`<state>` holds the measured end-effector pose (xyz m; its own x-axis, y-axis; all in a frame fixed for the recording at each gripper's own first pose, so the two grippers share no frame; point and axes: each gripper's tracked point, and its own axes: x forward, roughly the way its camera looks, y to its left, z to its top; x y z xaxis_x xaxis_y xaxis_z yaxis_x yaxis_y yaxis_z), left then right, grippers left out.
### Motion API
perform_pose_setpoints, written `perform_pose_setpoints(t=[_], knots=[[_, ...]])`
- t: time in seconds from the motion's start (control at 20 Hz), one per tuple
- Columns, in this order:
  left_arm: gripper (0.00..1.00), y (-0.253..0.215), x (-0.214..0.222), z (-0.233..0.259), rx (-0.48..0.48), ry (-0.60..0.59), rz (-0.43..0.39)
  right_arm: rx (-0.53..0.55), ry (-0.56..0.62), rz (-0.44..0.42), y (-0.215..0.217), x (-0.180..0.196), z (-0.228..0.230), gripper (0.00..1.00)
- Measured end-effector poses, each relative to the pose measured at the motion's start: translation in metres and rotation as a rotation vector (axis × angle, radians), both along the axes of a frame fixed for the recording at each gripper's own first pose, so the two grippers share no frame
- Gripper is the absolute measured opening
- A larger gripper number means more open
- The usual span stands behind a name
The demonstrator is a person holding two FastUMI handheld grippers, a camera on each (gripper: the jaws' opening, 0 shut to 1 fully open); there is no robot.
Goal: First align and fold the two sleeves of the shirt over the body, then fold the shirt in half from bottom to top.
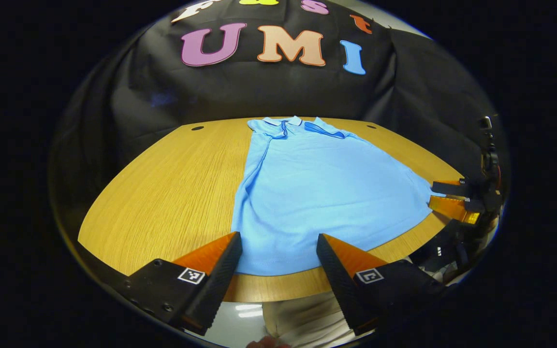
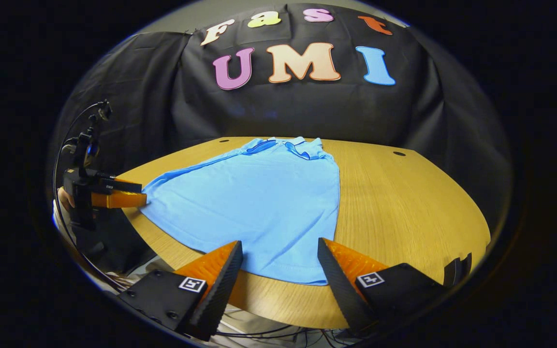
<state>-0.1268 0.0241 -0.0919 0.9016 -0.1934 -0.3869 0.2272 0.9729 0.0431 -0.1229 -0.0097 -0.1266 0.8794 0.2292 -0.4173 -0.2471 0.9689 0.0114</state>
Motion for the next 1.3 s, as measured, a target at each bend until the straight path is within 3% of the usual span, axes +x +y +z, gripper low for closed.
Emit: perform_pose_setpoints(t=[0.1,0.15,0.2,0.25,0.3,0.35,0.4,0.5,0.55,0.9,1.3], knots=[[0.92,-0.005,0.000,0.002,-0.004,-0.014,-0.010,0.010,-0.001,0.027,0.011,0.003,-0.002,0.82],[0.87,-0.011,0.001,0.001,-0.011,-0.017,-0.026,0.011,-0.001,0.039,0.016,0.003,-0.002,0.68],[0.70,-0.016,0.002,0.002,-0.021,-0.024,-0.042,0.014,0.003,0.054,0.020,0.003,-0.002,0.60],[0.59,-0.021,0.001,0.002,-0.031,-0.024,-0.057,0.021,0.004,0.064,0.025,0.004,-0.002,0.46],[0.33,-0.024,0.003,0.003,-0.042,-0.029,-0.060,0.030,0.007,0.070,0.028,0.003,-0.002,0.37],[0.23,-0.026,0.004,0.002,-0.047,-0.027,-0.061,0.039,0.010,0.069,0.030,0.004,-0.002,0.20],[0.12,-0.027,0.003,0.004,-0.051,-0.032,-0.065,0.040,0.012,0.068,0.031,0.005,-0.002,0.13],[0.02,-0.028,0.004,0.004,-0.051,-0.028,-0.054,0.046,0.012,0.071,0.034,0.009,-0.001,0.09],[0.02,-0.027,0.002,0.005,-0.047,-0.024,-0.047,0.048,0.010,0.072,0.035,0.008,-0.001,0.03],[0.00,-0.024,0.015,0.021,0.038,-0.054,-0.029,0.047,-0.015,0.055,0.031,0.017,0.014,0.03],[0.00,-0.031,0.050,0.089,-0.065,-0.143,-0.054,0.042,-0.117,0.025,0.025,0.066,0.071,0.02]])
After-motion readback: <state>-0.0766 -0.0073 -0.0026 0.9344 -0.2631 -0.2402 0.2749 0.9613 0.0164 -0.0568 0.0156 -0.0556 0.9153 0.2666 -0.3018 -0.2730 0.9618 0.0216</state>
